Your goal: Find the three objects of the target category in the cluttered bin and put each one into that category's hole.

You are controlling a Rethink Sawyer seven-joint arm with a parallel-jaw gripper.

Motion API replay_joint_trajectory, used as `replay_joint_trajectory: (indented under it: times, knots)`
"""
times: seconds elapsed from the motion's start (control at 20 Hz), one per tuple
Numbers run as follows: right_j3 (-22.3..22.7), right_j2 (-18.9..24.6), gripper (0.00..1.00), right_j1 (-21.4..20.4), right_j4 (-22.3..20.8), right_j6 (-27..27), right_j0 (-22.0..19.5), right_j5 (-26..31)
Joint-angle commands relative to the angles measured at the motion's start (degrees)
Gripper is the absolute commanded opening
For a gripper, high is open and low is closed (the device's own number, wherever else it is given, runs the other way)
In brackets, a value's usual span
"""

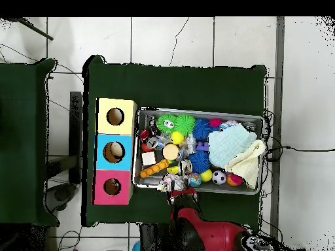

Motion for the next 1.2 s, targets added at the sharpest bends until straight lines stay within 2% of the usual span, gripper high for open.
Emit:
replay_joint_trajectory:
  times: [0.05, 0.2, 0.35, 0.55, 0.75, 0.85, 0.9, 1.0, 1.2]
  knots:
    - [-3.62, -1.81, 1.0, 6.88, -2.29, 7.13, 1.42, -7.55]
    - [-4.05, -1.29, 1.0, 7.21, -3.54, 7.64, 0.55, -7.89]
    - [-4.29, 0.3, 1.0, 5.68, -6.19, 8.5, -1.68, -6.22]
    - [-3.8, 3.67, 1.0, 0.94, -9.99, 9.71, -5.15, -0.78]
    - [-2.09, 9.17, 1.0, -4.43, -14.18, 11.23, -10.07, 5.58]
    - [-1.73, 11.09, 1.0, -5.63, -15.43, 11.17, -11.68, 7.5]
    - [-1.41, 12.3, 0.0, -6.03, -15.59, 10.89, -12.94, 8.45]
    - [-1.41, 13.11, 0.0, -6.21, -15.95, 11.3, -13.77, 8.64]
    - [-0.18, 18.35, 0.0, -9.1, -16.02, 11.51, -17.6, 13.17]
